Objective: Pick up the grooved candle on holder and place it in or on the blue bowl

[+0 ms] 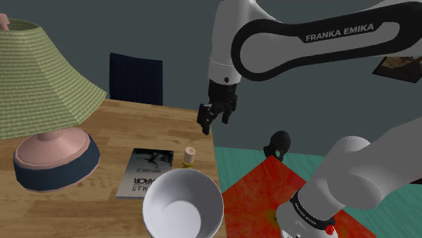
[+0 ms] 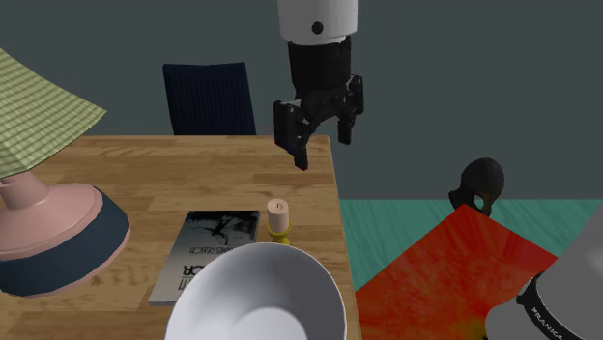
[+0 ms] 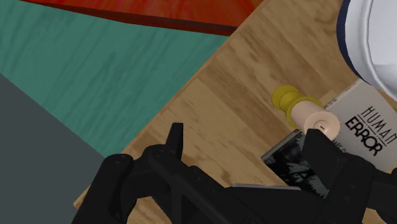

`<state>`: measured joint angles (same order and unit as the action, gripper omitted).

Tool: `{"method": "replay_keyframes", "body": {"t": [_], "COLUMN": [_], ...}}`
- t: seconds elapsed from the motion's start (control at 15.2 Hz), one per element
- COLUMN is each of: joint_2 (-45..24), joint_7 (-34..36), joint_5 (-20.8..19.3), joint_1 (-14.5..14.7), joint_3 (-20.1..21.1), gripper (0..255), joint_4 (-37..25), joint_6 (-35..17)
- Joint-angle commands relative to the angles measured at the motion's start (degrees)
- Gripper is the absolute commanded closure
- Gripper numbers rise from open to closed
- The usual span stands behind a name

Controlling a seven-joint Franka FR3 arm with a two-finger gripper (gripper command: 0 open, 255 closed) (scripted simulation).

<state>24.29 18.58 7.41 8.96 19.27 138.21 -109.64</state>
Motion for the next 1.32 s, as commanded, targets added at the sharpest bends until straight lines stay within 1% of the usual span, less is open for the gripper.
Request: {"method": "replay_keyframes", "body": {"t": [0.0,0.33,0.4,0.92,1.25], "joint_2": [-3.31,-12.26,-13.14,-15.56,-15.56], "joint_7": [2.11,7.42,7.95,8.56,8.56], "joint_5": [0.43,0.02,-0.13,-0.69,-0.69], "joint_1": [0.67,2.09,2.25,2.33,2.33], "joint_3": [1.97,6.56,6.93,7.59,7.59], "gripper": [0,0,0,0,0], "joint_4": [-1.49,-5.16,-5.57,-1.6,-1.6], "joint_6": [-1.54,-5.92,-6.29,-12.51,-12.51]}}
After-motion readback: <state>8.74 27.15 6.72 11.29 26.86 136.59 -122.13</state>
